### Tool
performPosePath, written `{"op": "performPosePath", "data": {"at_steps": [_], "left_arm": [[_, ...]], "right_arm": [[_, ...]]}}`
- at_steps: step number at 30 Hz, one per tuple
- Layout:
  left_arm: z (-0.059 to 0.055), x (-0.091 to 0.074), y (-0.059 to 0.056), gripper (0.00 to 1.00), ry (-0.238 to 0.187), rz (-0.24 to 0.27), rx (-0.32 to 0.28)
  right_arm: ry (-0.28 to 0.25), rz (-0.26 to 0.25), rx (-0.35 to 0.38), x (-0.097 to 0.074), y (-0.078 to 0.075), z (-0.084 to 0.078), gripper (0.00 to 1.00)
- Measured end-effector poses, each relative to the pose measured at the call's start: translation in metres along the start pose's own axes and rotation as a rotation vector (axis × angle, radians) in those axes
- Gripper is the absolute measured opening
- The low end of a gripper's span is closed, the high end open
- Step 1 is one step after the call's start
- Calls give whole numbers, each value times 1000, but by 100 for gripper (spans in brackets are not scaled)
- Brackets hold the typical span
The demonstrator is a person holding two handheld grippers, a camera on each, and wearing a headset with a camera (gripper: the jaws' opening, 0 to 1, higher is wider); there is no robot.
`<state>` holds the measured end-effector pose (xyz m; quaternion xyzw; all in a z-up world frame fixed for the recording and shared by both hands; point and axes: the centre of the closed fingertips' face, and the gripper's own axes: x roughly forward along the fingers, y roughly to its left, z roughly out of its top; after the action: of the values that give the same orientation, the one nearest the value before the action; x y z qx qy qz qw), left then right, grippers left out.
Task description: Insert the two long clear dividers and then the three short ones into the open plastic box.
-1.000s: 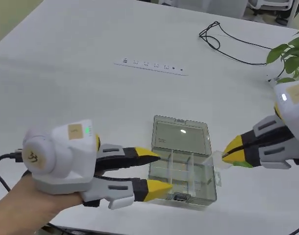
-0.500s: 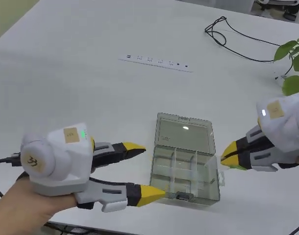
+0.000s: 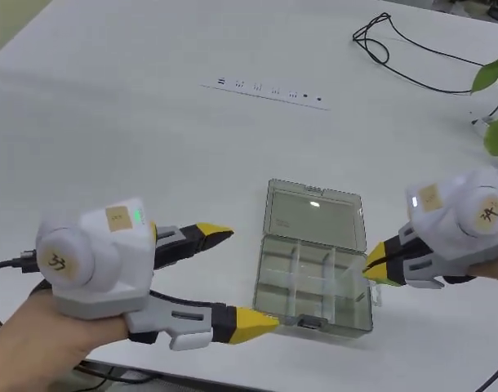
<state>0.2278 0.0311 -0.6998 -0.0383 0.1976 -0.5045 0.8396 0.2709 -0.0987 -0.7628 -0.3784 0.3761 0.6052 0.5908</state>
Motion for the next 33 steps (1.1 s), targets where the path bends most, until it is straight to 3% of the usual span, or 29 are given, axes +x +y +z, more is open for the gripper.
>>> {"op": "performPosePath", "data": {"at_steps": [22,33], "left_arm": [[1,3,0,78,-14,1,-19],[2,3,0,78,-18,0,-22]], "right_arm": [[4,26,15,16,0,-6,2],[-19,31,5,24,0,-9,2]]}}
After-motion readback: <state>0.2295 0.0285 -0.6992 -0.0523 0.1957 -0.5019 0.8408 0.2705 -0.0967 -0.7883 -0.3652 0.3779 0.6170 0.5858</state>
